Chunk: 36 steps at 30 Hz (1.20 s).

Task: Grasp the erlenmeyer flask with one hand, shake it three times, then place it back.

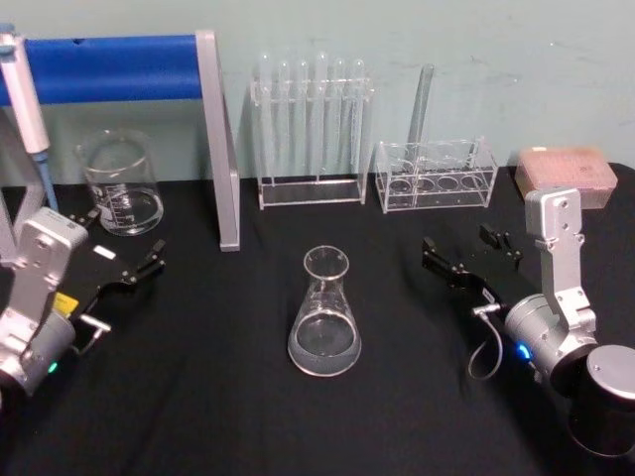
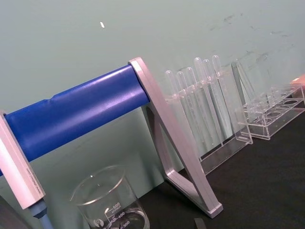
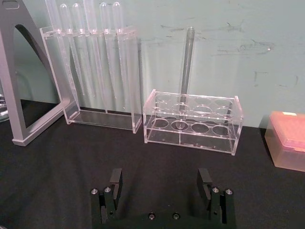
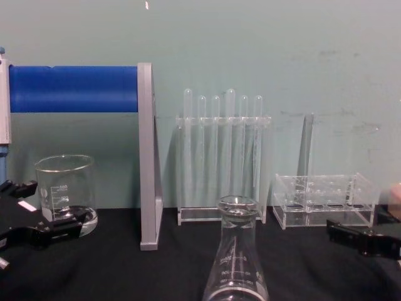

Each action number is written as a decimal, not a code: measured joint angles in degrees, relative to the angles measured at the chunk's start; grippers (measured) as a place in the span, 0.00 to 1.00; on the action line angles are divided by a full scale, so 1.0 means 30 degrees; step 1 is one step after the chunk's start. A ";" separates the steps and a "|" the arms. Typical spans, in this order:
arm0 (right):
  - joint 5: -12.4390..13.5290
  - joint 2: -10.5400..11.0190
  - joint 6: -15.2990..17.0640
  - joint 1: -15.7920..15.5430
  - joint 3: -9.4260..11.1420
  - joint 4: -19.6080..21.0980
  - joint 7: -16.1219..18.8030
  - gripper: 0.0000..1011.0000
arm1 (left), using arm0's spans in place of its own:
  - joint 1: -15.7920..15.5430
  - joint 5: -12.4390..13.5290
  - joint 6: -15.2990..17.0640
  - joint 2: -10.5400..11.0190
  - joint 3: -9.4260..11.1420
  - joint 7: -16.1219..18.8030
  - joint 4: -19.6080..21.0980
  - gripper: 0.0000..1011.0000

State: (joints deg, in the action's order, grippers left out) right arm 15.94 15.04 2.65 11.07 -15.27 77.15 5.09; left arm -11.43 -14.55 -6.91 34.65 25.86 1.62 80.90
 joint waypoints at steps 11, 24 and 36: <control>0.0000 0.0000 -0.0001 -0.0001 -0.0001 0.0001 0.0000 0.99 | 0.0000 0.0000 -0.0001 0.0000 0.0001 0.0000 -0.0001 0.99; -0.0002 0.0000 0.0002 0.0000 -0.0001 -0.0002 0.0001 0.99 | 0.0000 0.0000 -0.0001 0.0000 0.0001 0.0000 0.0000 0.99; -0.0001 0.0001 0.0001 0.0000 -0.0002 -0.0002 0.0002 0.99 | 0.0000 0.0000 -0.0001 0.0000 0.0001 0.0000 0.0000 0.99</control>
State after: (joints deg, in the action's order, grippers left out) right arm 15.94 15.05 2.65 11.07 -15.27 77.14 5.10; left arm -11.43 -14.55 -6.91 34.64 25.86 1.62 80.90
